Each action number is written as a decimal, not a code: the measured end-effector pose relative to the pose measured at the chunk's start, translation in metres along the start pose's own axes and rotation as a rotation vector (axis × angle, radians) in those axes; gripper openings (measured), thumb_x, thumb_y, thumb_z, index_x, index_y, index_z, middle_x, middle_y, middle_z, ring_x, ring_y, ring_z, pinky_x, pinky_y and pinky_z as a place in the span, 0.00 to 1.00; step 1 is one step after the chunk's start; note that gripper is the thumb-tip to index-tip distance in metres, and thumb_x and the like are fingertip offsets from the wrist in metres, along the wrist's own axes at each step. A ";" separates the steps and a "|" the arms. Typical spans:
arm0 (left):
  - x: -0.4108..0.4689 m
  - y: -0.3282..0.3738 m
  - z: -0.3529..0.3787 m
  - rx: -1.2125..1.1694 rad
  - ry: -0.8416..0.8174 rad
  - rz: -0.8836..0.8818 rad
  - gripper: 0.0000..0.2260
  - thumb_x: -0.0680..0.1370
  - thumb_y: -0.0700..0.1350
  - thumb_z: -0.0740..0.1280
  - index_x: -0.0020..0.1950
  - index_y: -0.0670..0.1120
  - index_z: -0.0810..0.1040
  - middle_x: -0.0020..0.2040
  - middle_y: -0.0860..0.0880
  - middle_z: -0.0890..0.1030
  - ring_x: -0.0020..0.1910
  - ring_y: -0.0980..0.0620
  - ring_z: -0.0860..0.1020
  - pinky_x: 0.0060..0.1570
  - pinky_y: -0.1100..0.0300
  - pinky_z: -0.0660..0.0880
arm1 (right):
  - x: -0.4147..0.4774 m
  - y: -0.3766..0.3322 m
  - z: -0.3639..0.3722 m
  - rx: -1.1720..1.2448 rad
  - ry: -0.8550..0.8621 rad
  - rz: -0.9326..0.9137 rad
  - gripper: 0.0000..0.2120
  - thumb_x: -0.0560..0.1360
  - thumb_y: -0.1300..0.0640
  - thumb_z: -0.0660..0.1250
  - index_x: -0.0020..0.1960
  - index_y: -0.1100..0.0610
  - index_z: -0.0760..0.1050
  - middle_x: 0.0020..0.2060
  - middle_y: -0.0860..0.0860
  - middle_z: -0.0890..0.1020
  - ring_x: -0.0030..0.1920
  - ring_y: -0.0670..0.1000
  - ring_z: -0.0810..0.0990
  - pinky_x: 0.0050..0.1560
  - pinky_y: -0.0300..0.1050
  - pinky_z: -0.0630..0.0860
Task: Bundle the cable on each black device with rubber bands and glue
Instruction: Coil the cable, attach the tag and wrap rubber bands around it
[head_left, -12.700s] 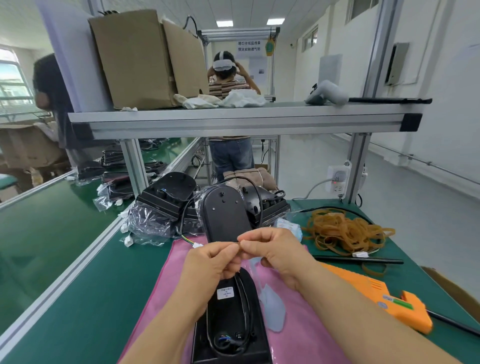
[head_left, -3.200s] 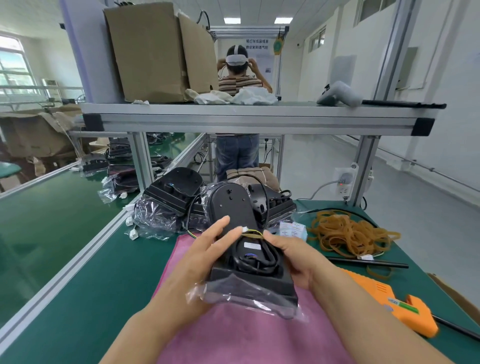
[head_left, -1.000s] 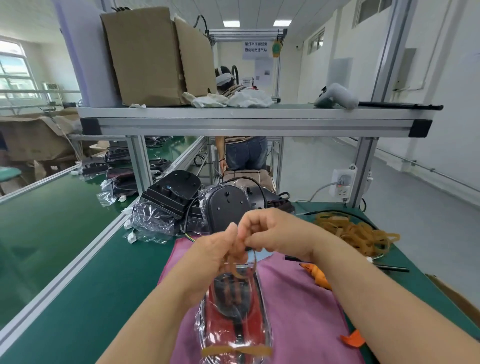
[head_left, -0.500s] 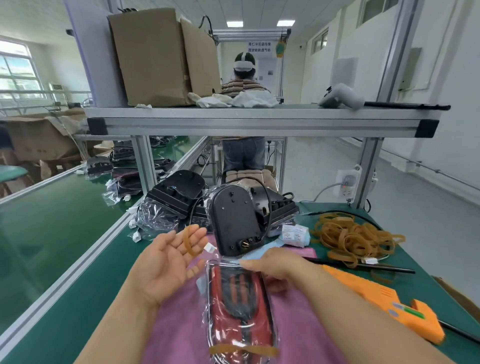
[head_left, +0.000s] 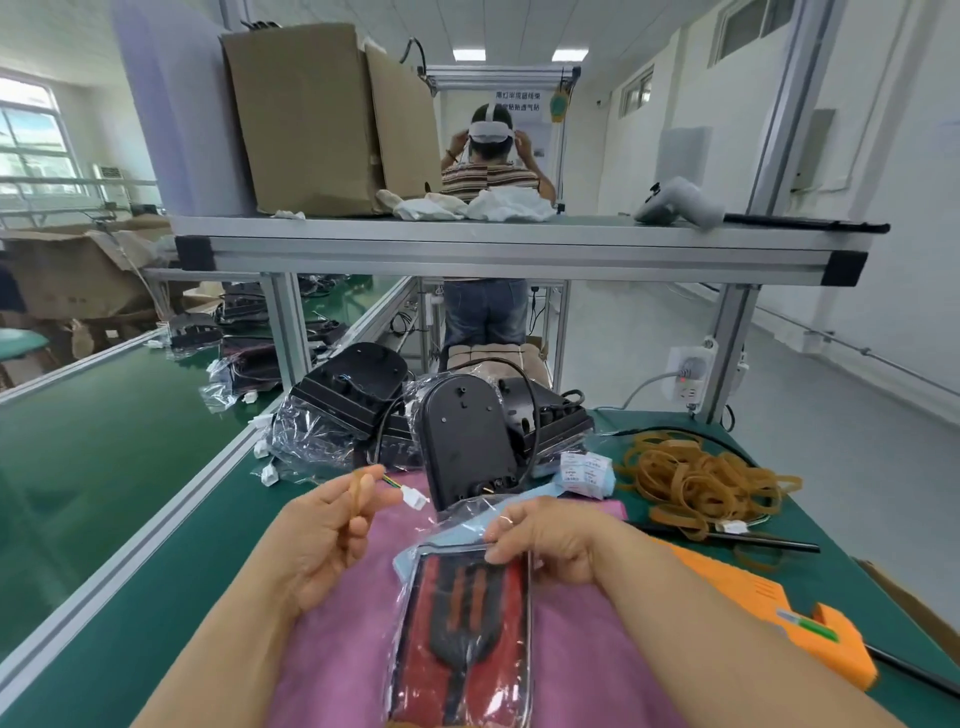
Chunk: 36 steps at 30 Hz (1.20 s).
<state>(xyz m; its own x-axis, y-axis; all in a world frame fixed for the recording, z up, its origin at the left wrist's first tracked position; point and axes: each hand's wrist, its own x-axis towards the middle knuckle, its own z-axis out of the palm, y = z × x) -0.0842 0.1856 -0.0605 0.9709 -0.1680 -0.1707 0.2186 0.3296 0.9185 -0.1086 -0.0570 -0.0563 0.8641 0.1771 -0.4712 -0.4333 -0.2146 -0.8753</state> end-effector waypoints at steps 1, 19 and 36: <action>-0.001 -0.002 0.002 0.084 0.032 0.009 0.13 0.73 0.47 0.69 0.54 0.43 0.81 0.40 0.45 0.85 0.21 0.61 0.68 0.21 0.71 0.68 | -0.001 0.001 0.001 0.030 0.006 -0.019 0.13 0.73 0.73 0.68 0.40 0.56 0.75 0.33 0.52 0.80 0.35 0.50 0.79 0.38 0.42 0.76; -0.040 0.051 0.034 0.723 -0.494 0.257 0.41 0.62 0.69 0.73 0.70 0.50 0.74 0.66 0.51 0.79 0.68 0.48 0.74 0.68 0.48 0.70 | -0.059 -0.039 -0.004 0.095 0.131 -0.666 0.17 0.66 0.78 0.71 0.38 0.56 0.78 0.49 0.51 0.85 0.52 0.49 0.85 0.44 0.39 0.80; -0.049 0.051 0.062 0.941 -0.418 0.259 0.38 0.63 0.58 0.76 0.72 0.62 0.68 0.60 0.64 0.80 0.58 0.67 0.78 0.57 0.67 0.74 | -0.110 -0.065 0.026 -0.401 0.895 -1.100 0.10 0.71 0.50 0.74 0.48 0.48 0.76 0.45 0.42 0.77 0.47 0.42 0.76 0.48 0.31 0.71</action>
<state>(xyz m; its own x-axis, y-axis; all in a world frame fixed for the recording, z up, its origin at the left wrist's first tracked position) -0.1264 0.1531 0.0164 0.8271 -0.5605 0.0411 -0.3273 -0.4209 0.8460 -0.1826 -0.0374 0.0495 0.6361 -0.1837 0.7495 0.5009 -0.6405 -0.5821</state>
